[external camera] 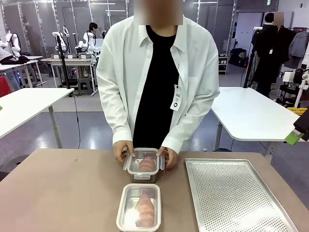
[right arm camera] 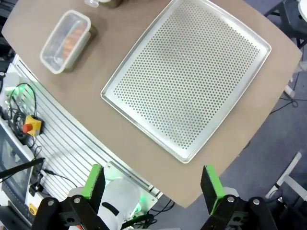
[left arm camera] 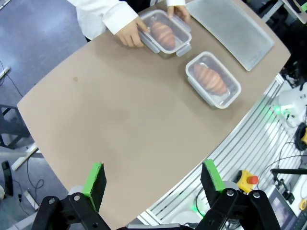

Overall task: Place the bread into the airtight container.
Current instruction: Pick up a Butter Roll and place it into an empty Airtight Container.

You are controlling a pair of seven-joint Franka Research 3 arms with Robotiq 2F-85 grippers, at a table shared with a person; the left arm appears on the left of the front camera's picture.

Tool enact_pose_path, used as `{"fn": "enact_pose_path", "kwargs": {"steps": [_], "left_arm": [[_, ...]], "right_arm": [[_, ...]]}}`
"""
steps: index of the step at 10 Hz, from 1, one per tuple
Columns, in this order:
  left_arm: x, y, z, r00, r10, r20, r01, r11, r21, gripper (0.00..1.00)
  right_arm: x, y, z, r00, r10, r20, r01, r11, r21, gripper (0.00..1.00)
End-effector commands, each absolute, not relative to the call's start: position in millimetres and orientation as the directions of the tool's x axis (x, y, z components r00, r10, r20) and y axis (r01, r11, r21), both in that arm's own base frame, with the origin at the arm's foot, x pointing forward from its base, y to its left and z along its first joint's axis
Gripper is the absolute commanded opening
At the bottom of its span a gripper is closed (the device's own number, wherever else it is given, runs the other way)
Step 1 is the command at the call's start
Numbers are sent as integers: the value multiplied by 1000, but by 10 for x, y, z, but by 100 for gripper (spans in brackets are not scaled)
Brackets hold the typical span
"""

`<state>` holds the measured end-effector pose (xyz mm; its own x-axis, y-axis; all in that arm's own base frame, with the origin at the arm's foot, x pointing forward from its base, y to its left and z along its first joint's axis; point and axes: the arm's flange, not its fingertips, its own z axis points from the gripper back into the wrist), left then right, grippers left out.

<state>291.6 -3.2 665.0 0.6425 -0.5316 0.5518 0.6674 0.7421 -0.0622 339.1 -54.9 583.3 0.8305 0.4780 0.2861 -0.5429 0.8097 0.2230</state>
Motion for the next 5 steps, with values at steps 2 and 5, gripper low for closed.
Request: {"fn": "enact_pose_path", "kwargs": {"steps": [2,5], "left_arm": [[2919,-23,6658,630,-545,554,683,728,-59,100],[2919,-23,6658,630,-545,554,683,728,-59,100]], "right_arm": [[3416,-538,5856,831,482,278,-544,810,218,100],[3416,-538,5856,831,482,278,-544,810,218,100]]}}
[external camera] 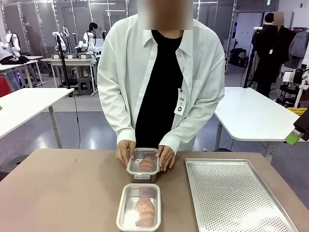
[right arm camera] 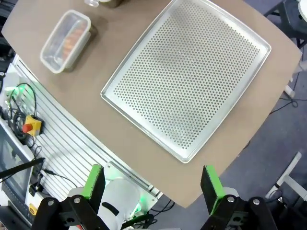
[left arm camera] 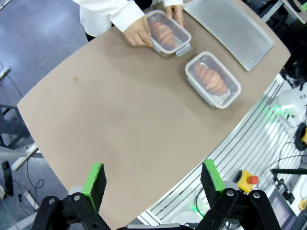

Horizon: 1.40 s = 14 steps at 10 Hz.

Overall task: Place the bread into the airtight container.
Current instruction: Pick up a Butter Roll and place it into an empty Airtight Container.

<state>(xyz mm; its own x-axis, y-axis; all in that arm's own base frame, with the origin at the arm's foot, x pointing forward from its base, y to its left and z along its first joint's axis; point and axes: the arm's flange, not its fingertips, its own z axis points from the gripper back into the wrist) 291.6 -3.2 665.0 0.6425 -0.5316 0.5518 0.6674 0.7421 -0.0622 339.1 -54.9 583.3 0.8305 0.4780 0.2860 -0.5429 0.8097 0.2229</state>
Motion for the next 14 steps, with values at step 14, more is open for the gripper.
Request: {"fn": "enact_pose_path", "kwargs": {"steps": [14], "left_arm": [[2919,-23,6658,630,-545,554,683,728,-59,100]], "right_arm": [[3416,-538,5856,831,482,278,-544,810,218,100]]}}
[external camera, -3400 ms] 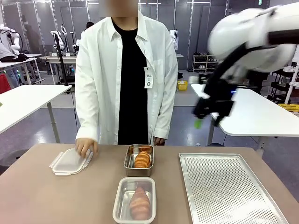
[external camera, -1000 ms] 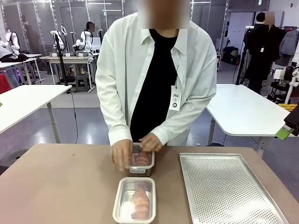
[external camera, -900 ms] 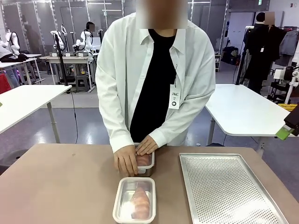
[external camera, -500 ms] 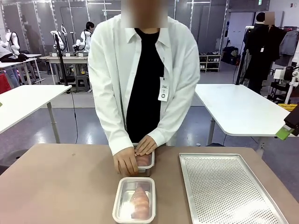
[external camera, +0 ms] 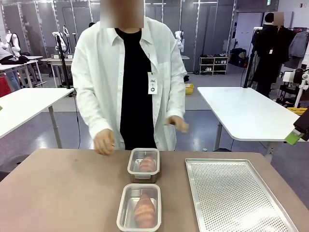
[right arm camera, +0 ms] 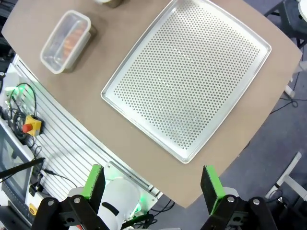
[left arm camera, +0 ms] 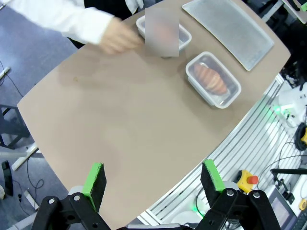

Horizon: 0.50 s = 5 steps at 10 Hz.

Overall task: Place the bread into the airtight container.
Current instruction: Pick up a Butter Roll and place it into an empty Airtight Container.

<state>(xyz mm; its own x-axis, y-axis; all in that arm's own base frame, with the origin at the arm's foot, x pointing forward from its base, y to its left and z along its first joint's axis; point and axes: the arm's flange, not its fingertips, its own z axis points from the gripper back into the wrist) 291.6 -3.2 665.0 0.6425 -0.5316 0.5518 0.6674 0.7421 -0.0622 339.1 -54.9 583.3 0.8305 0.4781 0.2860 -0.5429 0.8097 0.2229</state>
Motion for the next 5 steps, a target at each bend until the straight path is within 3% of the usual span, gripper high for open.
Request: {"fn": "enact_pose_path", "kwargs": {"steps": [1,5], "left_arm": [[2919,-23,6658,630,-545,554,683,728,-59,100],[2919,-23,6658,630,-545,554,683,728,-59,100]], "right_arm": [[3416,-538,5856,831,482,278,-544,810,218,100],[3416,-538,5856,831,482,278,-544,810,218,100]]}}
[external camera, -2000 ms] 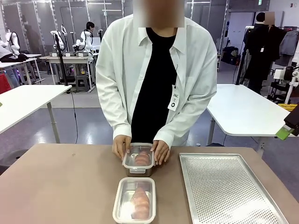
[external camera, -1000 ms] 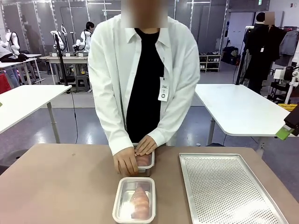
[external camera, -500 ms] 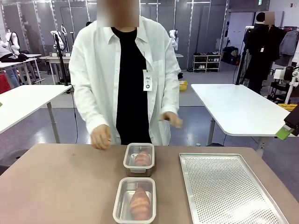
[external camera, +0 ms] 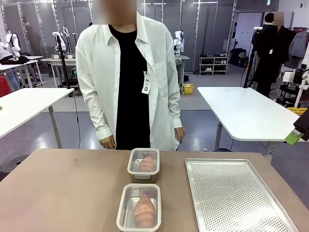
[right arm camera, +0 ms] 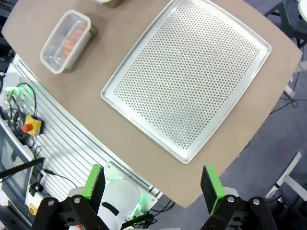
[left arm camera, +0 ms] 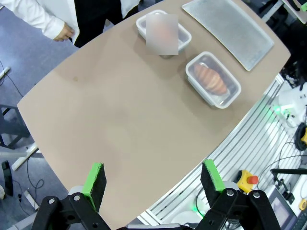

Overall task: Place the bread into the airtight container.
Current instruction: Pick up a Butter Roll and place it into an empty Airtight Container.

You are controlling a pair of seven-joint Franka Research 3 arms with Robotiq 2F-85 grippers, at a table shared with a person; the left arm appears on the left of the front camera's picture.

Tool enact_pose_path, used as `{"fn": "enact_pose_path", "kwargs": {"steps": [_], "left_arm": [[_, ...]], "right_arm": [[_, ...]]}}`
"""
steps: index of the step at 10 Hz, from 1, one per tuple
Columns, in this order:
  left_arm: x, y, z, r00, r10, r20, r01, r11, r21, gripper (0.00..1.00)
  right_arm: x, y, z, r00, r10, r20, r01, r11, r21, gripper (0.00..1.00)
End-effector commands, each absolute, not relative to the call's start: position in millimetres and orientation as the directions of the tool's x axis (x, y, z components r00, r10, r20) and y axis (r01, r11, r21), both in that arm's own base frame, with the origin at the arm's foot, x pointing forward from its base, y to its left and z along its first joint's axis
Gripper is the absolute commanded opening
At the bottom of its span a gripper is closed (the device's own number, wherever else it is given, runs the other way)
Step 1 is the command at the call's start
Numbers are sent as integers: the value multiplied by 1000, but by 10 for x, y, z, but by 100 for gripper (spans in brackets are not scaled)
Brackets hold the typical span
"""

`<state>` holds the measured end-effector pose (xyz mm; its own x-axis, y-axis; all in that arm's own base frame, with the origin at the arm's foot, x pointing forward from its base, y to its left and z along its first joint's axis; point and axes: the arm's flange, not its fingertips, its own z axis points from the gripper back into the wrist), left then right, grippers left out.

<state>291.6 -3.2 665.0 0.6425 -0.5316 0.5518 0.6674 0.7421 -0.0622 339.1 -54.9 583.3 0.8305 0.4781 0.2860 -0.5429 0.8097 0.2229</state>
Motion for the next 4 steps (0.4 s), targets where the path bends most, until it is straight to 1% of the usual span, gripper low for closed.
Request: {"fn": "enact_pose_path", "kwargs": {"steps": [1,4], "left_arm": [[2919,-23,6658,630,-545,554,683,728,-59,100],[2919,-23,6658,630,-545,554,683,728,-59,100]], "right_arm": [[3416,-538,5856,831,482,278,-544,810,218,100],[3416,-538,5856,831,482,278,-544,810,218,100]]}}
